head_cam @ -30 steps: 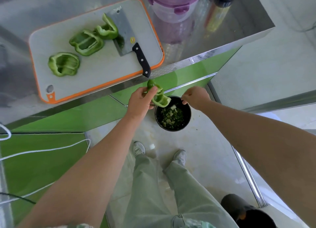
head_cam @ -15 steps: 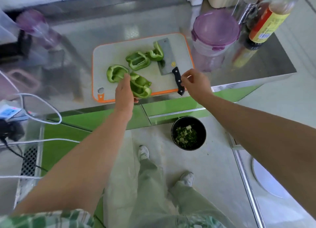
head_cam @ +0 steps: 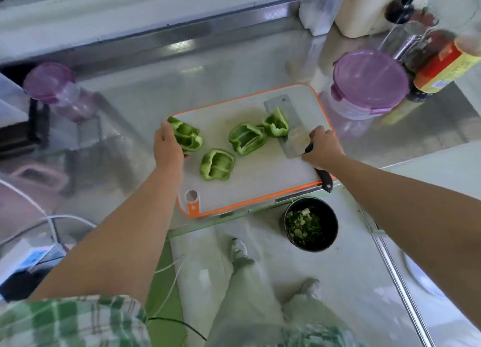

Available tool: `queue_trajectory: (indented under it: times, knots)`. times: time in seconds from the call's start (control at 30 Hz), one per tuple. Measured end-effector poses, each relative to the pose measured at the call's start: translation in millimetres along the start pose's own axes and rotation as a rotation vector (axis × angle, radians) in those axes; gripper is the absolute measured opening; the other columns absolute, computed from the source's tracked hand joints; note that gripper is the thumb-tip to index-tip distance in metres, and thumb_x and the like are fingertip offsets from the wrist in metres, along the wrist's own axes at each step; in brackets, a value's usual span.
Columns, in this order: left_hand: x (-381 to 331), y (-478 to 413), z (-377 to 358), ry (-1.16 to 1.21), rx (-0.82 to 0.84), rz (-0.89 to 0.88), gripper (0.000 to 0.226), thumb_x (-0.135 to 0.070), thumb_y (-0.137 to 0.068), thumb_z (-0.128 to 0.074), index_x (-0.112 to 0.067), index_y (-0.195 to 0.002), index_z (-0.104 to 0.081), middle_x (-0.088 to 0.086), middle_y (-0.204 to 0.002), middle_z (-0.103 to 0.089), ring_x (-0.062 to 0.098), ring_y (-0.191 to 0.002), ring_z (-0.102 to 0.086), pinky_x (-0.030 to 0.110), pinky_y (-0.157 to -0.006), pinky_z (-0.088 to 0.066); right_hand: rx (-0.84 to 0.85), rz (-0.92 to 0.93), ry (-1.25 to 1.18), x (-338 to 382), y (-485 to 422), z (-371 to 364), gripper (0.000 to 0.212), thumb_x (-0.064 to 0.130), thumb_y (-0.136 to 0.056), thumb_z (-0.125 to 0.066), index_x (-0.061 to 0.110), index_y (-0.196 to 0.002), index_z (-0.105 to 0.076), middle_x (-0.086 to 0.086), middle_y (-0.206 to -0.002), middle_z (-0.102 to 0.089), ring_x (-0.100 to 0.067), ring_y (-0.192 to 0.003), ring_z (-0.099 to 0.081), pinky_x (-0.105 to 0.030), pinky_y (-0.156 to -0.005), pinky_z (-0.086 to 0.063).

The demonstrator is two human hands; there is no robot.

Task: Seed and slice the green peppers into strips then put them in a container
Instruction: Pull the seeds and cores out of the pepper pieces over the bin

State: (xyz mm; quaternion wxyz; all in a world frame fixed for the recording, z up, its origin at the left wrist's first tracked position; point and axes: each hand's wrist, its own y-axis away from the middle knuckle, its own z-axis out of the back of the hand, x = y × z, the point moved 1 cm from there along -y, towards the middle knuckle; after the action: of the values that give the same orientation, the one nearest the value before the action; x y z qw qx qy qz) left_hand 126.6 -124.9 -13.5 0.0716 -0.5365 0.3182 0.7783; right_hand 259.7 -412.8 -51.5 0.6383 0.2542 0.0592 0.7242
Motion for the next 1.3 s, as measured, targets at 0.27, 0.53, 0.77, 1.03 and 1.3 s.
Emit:
queue_trajectory:
  times: [0.27,0.53,0.77,1.03,1.3]
  knots:
    - [15,-24,-4,-0.486,0.08,-0.061,0.056,-0.047,-0.103,-0.033,-0.002,-0.124,-0.058,0.02,-0.127,-0.059,0.034,-0.12,-0.052,0.037,-0.1,-0.038,-0.07,-0.046,-0.203,8,-7,6,0.035,0.021,-0.086,-0.048,0.007,-0.118,-0.049,-0.016,-0.123,-0.051,-0.034,-0.118,-0.048,-0.042,-0.1,-0.04]
    - [17,-9,4,-0.772,0.003,-0.085,0.047,-0.028,-0.095,-0.052,0.002,-0.131,-0.046,0.024,-0.136,-0.04,0.04,-0.122,-0.046,0.04,-0.1,-0.039,0.092,-0.097,-0.147,17,0,5,0.057,0.02,-0.077,-0.071,0.005,-0.123,-0.041,-0.015,-0.114,-0.054,-0.03,-0.102,-0.053,-0.032,-0.074,-0.04]
    - [11,14,-1,-1.016,0.047,-0.475,0.061,-0.062,-0.077,-0.064,-0.027,-0.126,-0.053,0.009,-0.137,-0.033,0.035,-0.123,-0.035,0.047,-0.095,-0.039,0.038,-0.163,-0.316,18,5,10,0.04,0.023,-0.082,-0.058,0.008,-0.117,-0.049,-0.012,-0.103,-0.058,-0.028,-0.089,-0.055,-0.032,-0.07,-0.042]
    - [25,13,-9,-1.006,0.233,-0.464,0.059,-0.026,-0.073,-0.08,-0.023,-0.126,-0.054,0.013,-0.14,-0.026,0.039,-0.122,-0.03,0.036,-0.102,-0.034,-0.121,-0.22,-0.692,12,7,19,0.005,0.011,-0.082,-0.042,0.015,-0.079,-0.042,-0.006,-0.077,-0.045,-0.021,-0.056,-0.047,-0.024,-0.046,-0.039]
    - [20,5,-8,-0.677,0.206,-0.362,0.052,-0.031,-0.077,-0.069,-0.023,-0.126,-0.053,0.012,-0.131,-0.03,0.033,-0.12,-0.038,0.034,-0.109,-0.033,-0.143,-0.272,-1.052,18,10,28,0.009,0.007,-0.078,-0.041,0.012,-0.074,-0.048,-0.008,-0.072,-0.05,-0.019,-0.061,-0.042,-0.019,-0.038,-0.033]
